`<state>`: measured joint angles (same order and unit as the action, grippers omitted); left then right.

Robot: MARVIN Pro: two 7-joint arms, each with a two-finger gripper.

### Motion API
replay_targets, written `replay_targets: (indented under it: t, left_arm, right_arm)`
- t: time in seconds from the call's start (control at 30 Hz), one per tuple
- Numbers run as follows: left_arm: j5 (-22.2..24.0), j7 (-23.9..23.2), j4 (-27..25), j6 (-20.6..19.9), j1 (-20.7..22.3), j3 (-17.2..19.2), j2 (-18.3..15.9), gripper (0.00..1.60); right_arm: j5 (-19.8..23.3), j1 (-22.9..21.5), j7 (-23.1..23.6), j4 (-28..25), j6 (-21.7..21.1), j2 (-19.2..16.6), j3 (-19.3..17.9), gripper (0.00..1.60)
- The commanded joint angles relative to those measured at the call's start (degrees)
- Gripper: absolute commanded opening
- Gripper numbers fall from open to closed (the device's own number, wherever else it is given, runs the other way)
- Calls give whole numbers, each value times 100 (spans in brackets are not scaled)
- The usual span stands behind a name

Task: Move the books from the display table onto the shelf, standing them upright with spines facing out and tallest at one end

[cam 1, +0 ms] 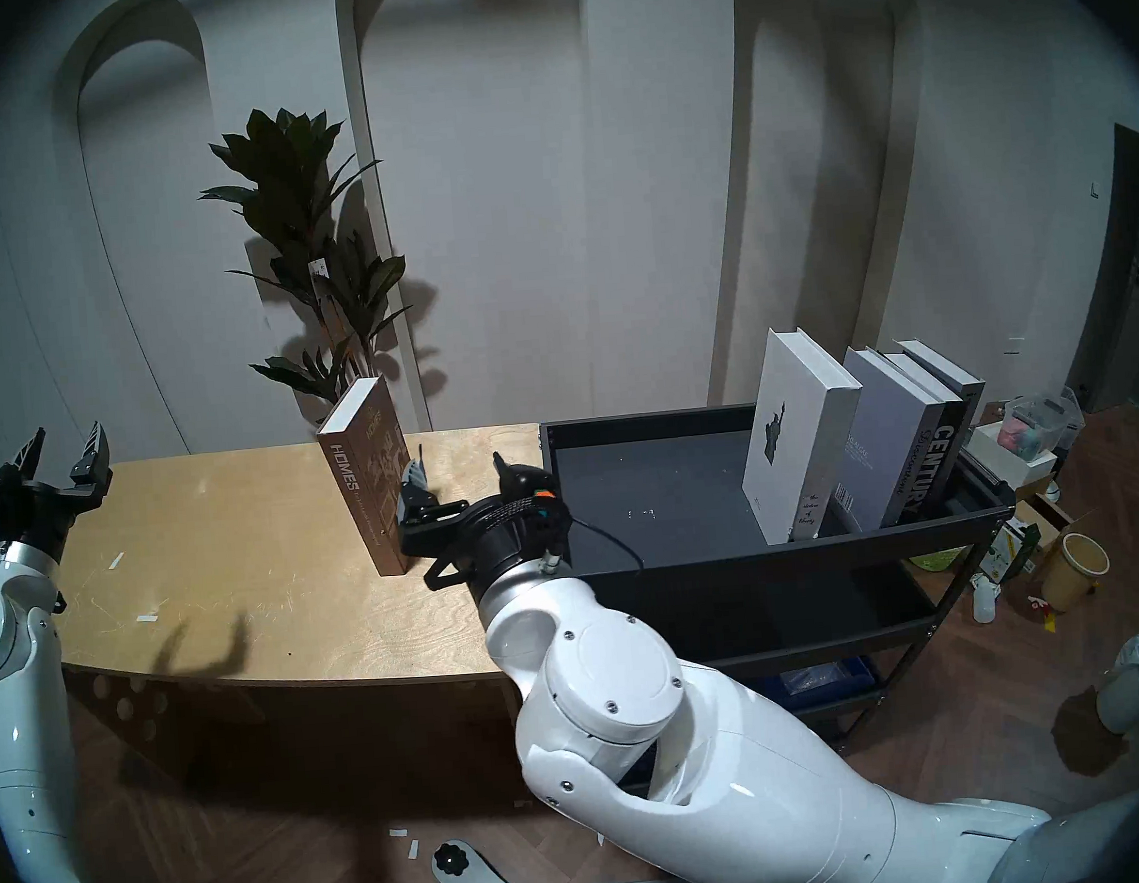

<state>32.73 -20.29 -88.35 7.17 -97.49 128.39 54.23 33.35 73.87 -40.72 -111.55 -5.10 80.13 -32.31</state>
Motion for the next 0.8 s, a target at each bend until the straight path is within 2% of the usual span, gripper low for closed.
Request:
replay_targets:
  t: [0.0,0.17,0.2,0.3,0.37,0.4,0.47,0.77]
  left_arm:
    - [-3,-42,-41,72,39,71,-76,160]
    - [4,-79,-28,79,46,78,-75,160]
    - [6,-93,-24,82,48,81,-74,160]
    - [7,-101,-21,83,50,82,-73,160]
    - [9,-114,-16,86,52,84,-73,160]
    - [10,-118,-14,86,53,85,-72,160]
    - [12,-129,-11,87,55,87,-71,160]
    - [20,-168,3,90,62,93,-70,160]
  right_arm:
    - [-217,-614,-111,561,131,608,300,160]
    - [-341,-934,-375,1100,191,883,613,160]
    - [-330,-1090,-430,1385,201,1024,662,160]
    - [-357,-1177,-425,1563,196,1102,687,160]
    - [-324,-1369,-484,1866,198,1278,745,160]
    - [-349,-1296,-418,1817,217,1200,720,160]
    - [-327,-1521,-466,2115,191,1411,771,160]
    - [-257,-2009,-444,2867,200,1817,978,160]
